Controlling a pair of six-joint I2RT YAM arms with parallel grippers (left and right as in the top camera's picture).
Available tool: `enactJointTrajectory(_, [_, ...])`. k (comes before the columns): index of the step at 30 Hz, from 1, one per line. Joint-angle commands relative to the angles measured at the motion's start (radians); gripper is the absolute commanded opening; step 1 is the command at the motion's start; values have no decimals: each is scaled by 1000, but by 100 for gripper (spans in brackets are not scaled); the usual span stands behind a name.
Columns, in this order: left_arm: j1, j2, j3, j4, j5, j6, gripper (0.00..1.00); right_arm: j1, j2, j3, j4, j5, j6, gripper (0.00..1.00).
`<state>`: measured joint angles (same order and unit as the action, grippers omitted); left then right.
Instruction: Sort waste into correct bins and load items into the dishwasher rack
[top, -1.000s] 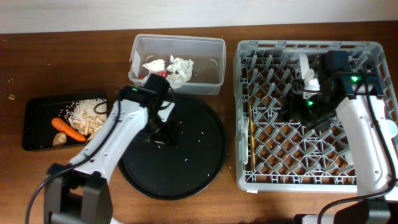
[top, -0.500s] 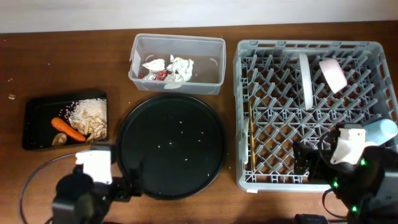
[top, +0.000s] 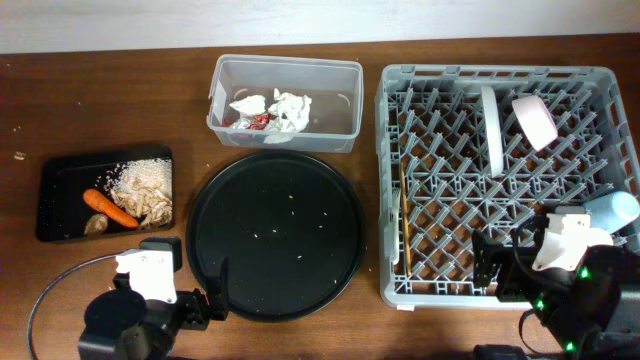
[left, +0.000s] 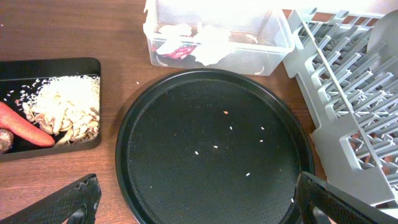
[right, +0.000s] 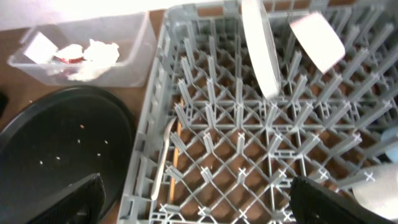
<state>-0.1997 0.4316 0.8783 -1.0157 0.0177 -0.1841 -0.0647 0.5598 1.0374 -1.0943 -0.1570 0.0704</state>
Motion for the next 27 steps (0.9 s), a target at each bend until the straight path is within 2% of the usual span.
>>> enactJointTrajectory(1, [2,-5,-8,1,-11,-10,99,68,-142,-123,133,38,-14,98])
enactJointTrajectory(3, [2,-5,-8,1,-11,-10,99,88,-254,-268,283,37,-14,98])
enactJointTrajectory(7, [2,-5,-8,1,-11,-10,99,124,-529,-664,743,36,-11,98])
enactJointTrajectory(8, [2,-5,-8,1,-11,-10,99,124,-555,-758,891,34,-11,98])
enactJointTrajectory(13, [2,-5,-8,1,-11,-10,99,123,-556,-998,1268,69,-15,98])
enactJointTrajectory(15, [2,-5,-8,1,-11,-10,99,123,-557,-1032,1258,109,-15,98])
enactJointTrajectory(19, [2,-5,-8,1,-11,-10,99,123,-557,-1032,1009,136,-11,98])
enactJointTrajectory(27, [2,-5,-8,1,-11,-10,99,123,-556,-1032,1015,136,-11,98])
